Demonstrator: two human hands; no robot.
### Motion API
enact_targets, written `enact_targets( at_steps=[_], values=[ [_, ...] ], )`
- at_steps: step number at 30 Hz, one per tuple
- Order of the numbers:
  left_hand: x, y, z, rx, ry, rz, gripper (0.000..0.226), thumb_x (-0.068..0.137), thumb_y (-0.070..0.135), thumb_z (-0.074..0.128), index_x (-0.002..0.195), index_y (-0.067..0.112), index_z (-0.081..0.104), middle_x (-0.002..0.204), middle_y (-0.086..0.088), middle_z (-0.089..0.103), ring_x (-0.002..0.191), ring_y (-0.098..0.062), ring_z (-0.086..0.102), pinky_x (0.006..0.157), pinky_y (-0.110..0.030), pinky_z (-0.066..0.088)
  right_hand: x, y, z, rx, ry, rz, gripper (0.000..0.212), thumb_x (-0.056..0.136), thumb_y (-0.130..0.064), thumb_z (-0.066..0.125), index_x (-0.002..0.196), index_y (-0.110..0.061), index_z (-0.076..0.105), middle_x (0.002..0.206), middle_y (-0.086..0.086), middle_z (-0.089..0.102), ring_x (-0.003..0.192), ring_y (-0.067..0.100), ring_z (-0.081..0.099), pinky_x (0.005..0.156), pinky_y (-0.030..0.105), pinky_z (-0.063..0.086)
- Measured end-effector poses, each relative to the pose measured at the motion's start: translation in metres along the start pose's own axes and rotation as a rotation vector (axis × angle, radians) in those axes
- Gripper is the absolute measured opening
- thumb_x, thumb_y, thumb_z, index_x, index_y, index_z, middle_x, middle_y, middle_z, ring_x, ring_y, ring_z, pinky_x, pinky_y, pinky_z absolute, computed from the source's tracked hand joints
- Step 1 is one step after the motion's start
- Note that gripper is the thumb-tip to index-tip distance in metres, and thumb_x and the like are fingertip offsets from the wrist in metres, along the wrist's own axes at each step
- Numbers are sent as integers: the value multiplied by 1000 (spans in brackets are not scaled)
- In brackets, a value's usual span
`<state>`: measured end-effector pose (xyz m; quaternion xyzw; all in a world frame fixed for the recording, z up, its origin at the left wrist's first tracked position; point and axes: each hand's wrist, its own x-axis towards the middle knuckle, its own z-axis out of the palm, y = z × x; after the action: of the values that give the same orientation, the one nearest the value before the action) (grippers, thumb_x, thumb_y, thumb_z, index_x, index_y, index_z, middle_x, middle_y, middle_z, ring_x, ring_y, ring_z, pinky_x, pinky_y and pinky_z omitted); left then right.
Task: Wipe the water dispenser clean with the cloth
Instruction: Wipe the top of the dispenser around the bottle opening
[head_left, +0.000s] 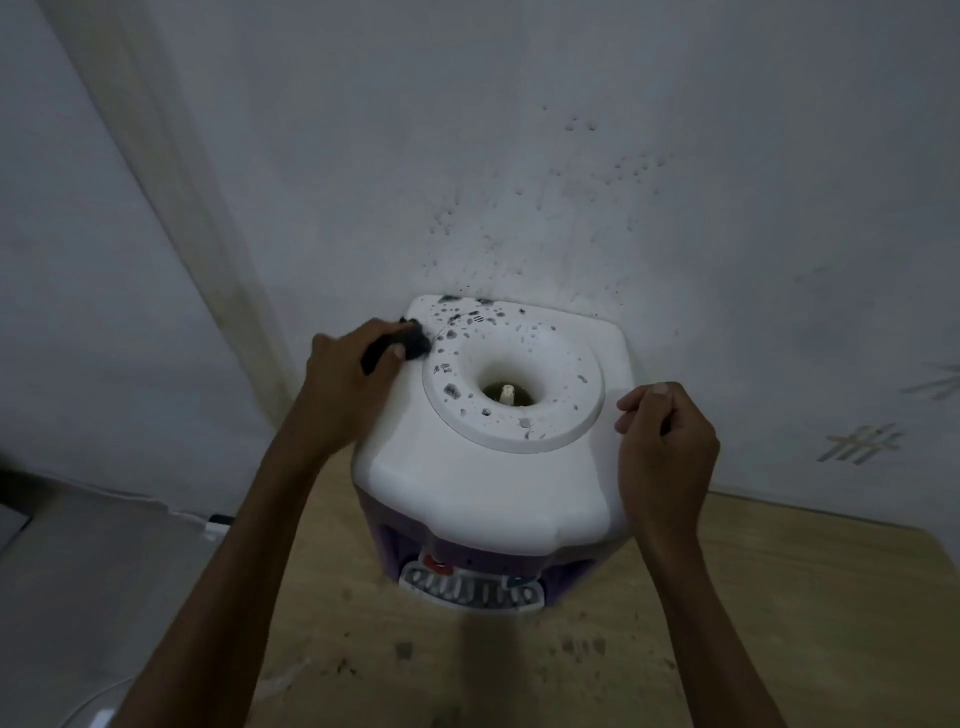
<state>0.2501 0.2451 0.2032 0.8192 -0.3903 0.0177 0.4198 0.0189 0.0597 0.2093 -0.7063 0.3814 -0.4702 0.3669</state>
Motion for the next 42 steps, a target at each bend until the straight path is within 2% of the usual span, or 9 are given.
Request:
enact_targets(
  at_steps=[3, 5, 9, 14, 20, 25, 34, 38, 42],
  values=[
    [58, -11, 14, 70, -48, -50, 44, 95, 47, 37, 120, 26, 68, 109, 6, 73, 100, -29, 66, 107, -51, 37, 0, -1, 0, 1, -5, 4, 35, 103, -9, 41, 76, -13, 64, 65, -2, 64, 62, 8, 60, 56, 11, 40],
    [75, -17, 22, 142, -90, -66, 49, 94, 50, 31, 123, 31, 66, 116, 4, 70, 107, -32, 60, 98, -40, 32, 0, -2, 0, -3, -5, 3, 36, 103, -9, 41, 76, -13, 64, 65, -2, 64, 62, 8, 61, 55, 11, 41],
    [53, -22, 22, 155, -53, -67, 43, 98, 47, 33, 123, 30, 63, 117, 7, 70, 104, -32, 59, 91, -34, 26, -1, -2, 0, 4, -1, 9, 35, 102, -12, 40, 75, -14, 63, 65, -3, 64, 62, 7, 61, 55, 10, 40],
    [-26, -2, -5, 111, 14, 23, 40, 100, 42, 42, 125, 26, 68, 108, 7, 73, 82, -22, 63, 91, -48, 47, 0, -1, 0, -1, 2, 13, 36, 103, -9, 41, 75, -14, 64, 65, -3, 64, 63, 7, 61, 57, 9, 41],
    [-41, 9, -7, 246, 32, -32, 34, 101, 38, 48, 129, 31, 67, 123, 5, 72, 102, -33, 61, 91, -36, 35, 0, 0, 0, -3, -6, 4, 36, 102, -9, 41, 75, -13, 64, 65, -3, 64, 64, 8, 61, 57, 9, 40],
    [36, 24, 12, 370, 4, -73, 28, 105, 25, 50, 126, 26, 68, 122, -4, 70, 110, -39, 49, 90, -42, 31, 0, -1, 1, -8, 1, 18, 36, 103, -9, 41, 76, -14, 64, 66, -3, 64, 64, 8, 61, 57, 11, 42],
    [69, 38, 25, 383, -29, -62, 26, 103, 28, 56, 123, 19, 69, 117, -9, 66, 110, -37, 49, 90, -42, 36, -1, -3, -1, -4, 6, 42, 36, 104, -13, 42, 75, -17, 63, 64, -5, 64, 63, 8, 61, 55, 13, 41],
    [21, 44, 2, 431, -16, -11, 29, 105, 30, 50, 123, 16, 69, 105, -9, 64, 92, -30, 48, 78, -40, 39, -1, -2, -1, 6, 4, 51, 37, 106, -14, 42, 76, -17, 63, 65, -5, 64, 64, 8, 61, 56, 13, 41],
    [-36, 50, -22, 376, -75, 41, 37, 106, 27, 46, 138, 34, 62, 98, 5, 52, 87, -18, 38, 73, -36, 36, -1, -1, -1, 17, 9, 45, 37, 106, -14, 42, 75, -16, 63, 65, -4, 64, 62, 9, 61, 56, 13, 40]
  ],
)
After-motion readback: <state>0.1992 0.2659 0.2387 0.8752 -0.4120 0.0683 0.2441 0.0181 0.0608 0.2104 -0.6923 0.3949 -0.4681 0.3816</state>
